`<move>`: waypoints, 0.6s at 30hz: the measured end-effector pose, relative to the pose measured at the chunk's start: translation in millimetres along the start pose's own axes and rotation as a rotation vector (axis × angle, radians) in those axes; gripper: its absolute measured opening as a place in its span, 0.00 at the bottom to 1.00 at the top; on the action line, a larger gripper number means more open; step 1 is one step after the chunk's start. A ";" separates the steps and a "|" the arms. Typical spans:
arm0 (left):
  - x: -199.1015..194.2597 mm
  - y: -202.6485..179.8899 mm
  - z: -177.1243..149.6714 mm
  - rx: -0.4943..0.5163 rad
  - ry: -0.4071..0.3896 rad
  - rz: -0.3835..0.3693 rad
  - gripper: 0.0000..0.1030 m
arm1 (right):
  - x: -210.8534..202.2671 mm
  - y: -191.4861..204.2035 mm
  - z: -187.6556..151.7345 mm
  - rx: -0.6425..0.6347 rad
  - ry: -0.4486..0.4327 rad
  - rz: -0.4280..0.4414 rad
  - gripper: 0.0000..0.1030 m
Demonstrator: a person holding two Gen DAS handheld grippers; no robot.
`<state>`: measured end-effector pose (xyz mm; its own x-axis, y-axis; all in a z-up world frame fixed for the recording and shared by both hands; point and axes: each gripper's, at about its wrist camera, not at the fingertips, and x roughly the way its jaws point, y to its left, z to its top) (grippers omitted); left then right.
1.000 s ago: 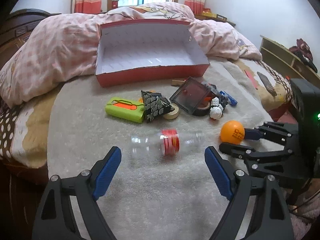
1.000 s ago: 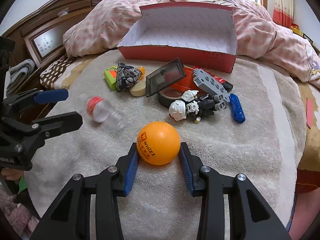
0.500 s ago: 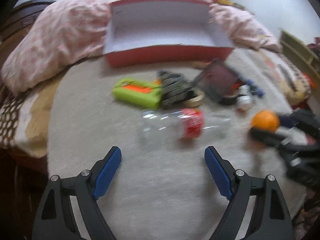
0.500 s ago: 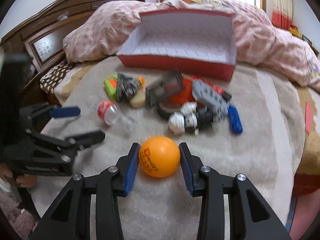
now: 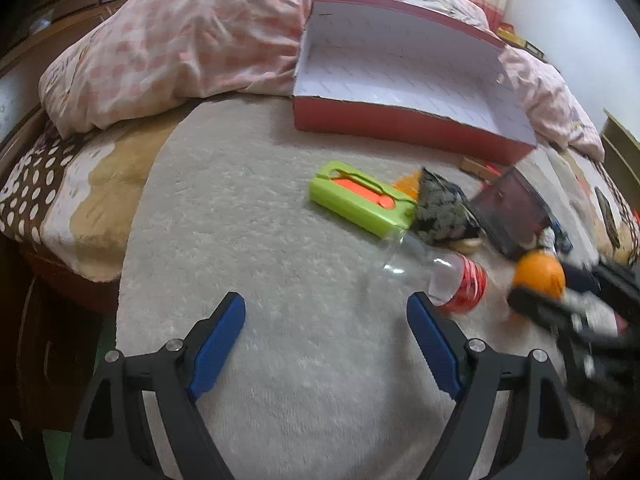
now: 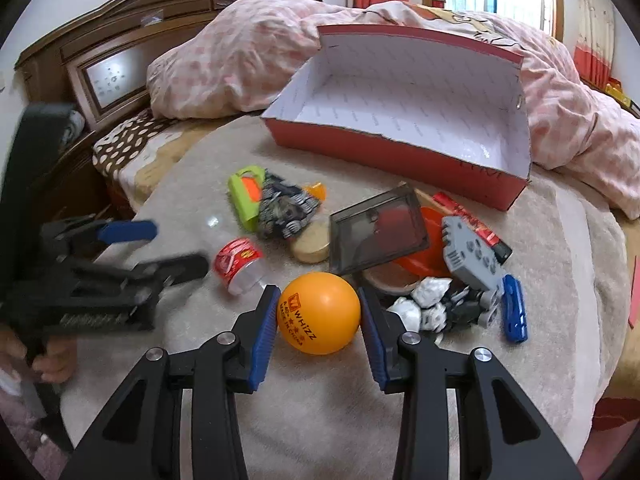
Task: Organize objects
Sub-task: 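Grasp the clear red-labelled bottle with the left gripper and lift it upright while right holds ball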
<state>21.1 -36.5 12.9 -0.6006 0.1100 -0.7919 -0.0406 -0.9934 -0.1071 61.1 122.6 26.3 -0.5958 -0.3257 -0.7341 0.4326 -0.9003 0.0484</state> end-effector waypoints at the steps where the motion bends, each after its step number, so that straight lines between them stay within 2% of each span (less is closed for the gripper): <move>1: 1.1 1.2 2.4 -0.011 -0.004 -0.001 0.81 | -1.5 2.7 -1.4 -0.004 0.004 0.022 0.39; 7: 3.0 2.7 14.0 -0.039 -0.010 -0.013 0.80 | -8.9 17.4 -4.1 -0.018 0.008 0.124 0.39; 11: -10.2 0.4 12.7 -0.046 -0.018 -0.049 0.80 | -16.4 13.6 -5.4 -0.007 0.004 0.098 0.39; 16: -18.3 -18.7 14.1 -0.041 -0.004 -0.160 0.80 | -23.5 2.1 -15.0 0.013 0.024 0.043 0.39; 18: -12.8 -28.0 13.8 -0.032 0.017 -0.155 0.80 | -23.4 -1.4 -21.2 0.024 0.034 0.028 0.39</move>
<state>18.9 -10.5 34.4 -0.5753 0.2626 -0.7747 -0.1064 -0.9630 -0.2474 88.8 137.6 29.0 -0.5606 -0.3412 -0.7545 0.4323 -0.8977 0.0847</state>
